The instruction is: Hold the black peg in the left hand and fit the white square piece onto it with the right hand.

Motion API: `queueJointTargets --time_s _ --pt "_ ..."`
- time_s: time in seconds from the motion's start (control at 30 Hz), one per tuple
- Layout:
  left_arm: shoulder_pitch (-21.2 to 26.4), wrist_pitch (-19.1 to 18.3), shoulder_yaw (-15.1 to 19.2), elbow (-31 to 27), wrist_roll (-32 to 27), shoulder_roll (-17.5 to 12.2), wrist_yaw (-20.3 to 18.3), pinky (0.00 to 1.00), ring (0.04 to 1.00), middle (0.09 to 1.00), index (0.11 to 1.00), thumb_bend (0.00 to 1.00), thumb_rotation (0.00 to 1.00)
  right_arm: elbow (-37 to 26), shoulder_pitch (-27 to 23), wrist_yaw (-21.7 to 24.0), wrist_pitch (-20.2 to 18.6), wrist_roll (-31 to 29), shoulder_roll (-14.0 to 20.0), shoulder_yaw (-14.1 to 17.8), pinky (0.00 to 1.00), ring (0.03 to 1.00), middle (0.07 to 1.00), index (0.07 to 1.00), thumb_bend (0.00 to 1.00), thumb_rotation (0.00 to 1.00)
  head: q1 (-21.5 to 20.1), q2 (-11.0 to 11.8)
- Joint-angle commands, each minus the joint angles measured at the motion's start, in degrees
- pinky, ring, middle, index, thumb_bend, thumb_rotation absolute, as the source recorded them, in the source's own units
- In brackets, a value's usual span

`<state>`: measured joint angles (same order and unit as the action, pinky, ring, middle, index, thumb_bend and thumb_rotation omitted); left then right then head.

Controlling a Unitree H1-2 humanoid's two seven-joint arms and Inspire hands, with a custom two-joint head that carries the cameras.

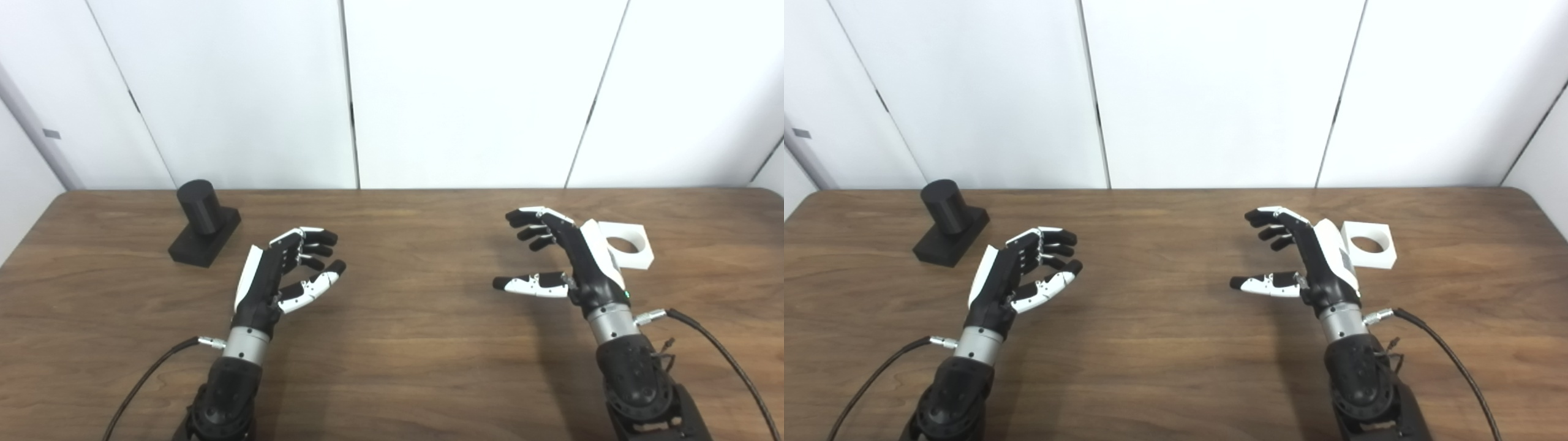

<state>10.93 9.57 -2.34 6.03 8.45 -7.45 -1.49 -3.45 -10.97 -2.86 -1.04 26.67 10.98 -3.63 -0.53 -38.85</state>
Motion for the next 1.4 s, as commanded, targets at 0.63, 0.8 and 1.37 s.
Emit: queueJointTargets --time_s 0.63,0.8,1.37 --pt "1.89 2.55 -0.41 0.1 -0.36 0.08 -0.78 0.56 0.654 0.671 0.612 0.61 0.16 -1.55 -1.48 0.3 2.16 -1.41 1.32 0.39 0.58 0.679 0.716 0.695 0.7 0.0 7.0 0.82" --pt "2.3 2.88 -1.68 1.51 0.59 1.81 0.0 0.53 0.644 0.668 0.611 0.62 0.15 -0.06 -1.31 0.46 4.47 -2.92 3.47 1.19 0.58 0.677 0.719 0.697 0.7 0.0 13.83 2.86" --pt "4.23 7.11 -2.93 10.59 1.19 6.15 2.2 0.51 0.626 0.657 0.604 0.64 0.1 2.43 -0.89 0.64 6.65 -5.51 5.14 2.59 0.6 0.672 0.72 0.687 0.72 0.0 24.17 12.64"
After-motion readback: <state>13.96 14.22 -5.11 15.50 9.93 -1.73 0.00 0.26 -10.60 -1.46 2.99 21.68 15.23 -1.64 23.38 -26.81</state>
